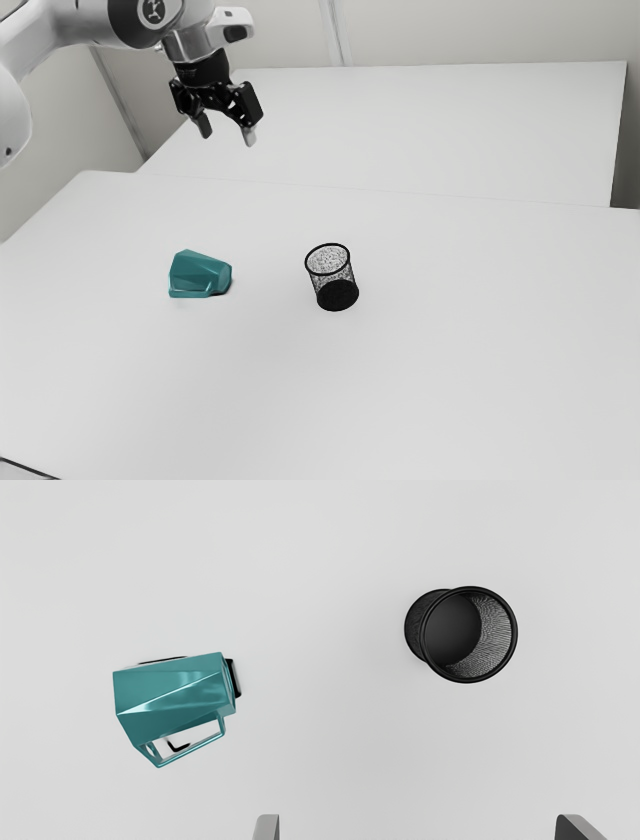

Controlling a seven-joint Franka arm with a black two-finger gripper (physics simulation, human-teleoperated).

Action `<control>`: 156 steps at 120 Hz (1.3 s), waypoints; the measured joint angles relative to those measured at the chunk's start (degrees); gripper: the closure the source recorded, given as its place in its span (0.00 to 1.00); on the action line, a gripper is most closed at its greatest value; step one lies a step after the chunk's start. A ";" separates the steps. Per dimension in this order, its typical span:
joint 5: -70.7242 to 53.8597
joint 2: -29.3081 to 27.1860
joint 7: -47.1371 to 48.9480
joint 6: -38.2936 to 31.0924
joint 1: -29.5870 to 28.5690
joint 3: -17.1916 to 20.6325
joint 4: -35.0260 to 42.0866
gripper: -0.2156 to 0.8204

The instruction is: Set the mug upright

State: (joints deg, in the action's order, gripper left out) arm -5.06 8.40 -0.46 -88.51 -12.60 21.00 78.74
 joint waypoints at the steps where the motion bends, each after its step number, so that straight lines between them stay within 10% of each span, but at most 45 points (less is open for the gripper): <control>1: 0.00 0.00 0.00 0.00 0.02 0.00 -0.01 0.21; 53: 1.48 -2.87 -0.38 1.36 -0.84 0.81 2.24 0.21; 108: 14.82 -5.35 -13.78 -5.10 -18.46 0.87 21.05 0.21; 156: 20.26 10.77 -28.47 -9.69 -30.43 0.77 16.08 0.21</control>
State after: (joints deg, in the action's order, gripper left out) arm 15.21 19.17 -28.93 -98.19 -43.03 21.77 94.82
